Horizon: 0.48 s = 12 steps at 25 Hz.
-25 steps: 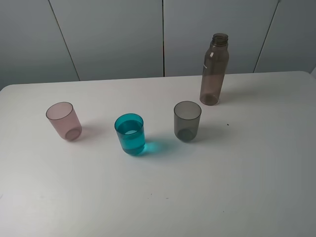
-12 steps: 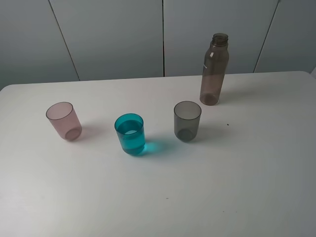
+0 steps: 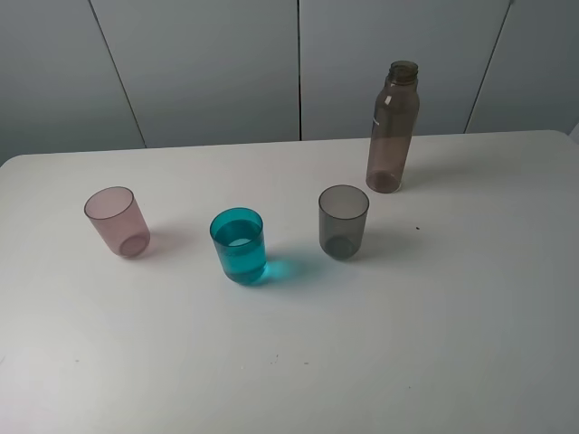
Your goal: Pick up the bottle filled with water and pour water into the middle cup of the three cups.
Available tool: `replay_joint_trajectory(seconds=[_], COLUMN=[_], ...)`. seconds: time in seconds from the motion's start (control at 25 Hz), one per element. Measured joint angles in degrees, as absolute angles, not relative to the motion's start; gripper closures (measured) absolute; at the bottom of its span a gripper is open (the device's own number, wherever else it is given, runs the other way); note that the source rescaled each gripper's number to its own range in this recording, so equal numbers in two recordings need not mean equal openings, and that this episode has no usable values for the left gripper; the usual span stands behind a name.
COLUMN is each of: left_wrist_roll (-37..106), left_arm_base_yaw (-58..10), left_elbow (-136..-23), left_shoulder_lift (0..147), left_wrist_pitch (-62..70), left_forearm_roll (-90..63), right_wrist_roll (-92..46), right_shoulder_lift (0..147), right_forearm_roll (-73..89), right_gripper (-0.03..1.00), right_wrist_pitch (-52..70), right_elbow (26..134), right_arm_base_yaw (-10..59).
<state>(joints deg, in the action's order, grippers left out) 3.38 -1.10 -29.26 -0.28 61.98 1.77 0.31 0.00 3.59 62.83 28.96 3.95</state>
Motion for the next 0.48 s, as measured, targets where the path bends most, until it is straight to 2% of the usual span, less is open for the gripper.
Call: replay_joint_trajectory(seconds=[0.48], left_wrist_roll=[3.38], left_arm_base_yaw=[-1.1], left_elbow=[-29.26], left_shoulder_lift=[-0.28], left_wrist_pitch=[61.98], left_forearm_roll=[1.77], right_wrist_roll=[0.31], right_shoulder_lift=[0.0], right_forearm_roll=[3.59], right_gripper=[-0.03], right_wrist_pitch=[62.83], right_elbow=[28.96], right_arm_base_yaw=[3.95])
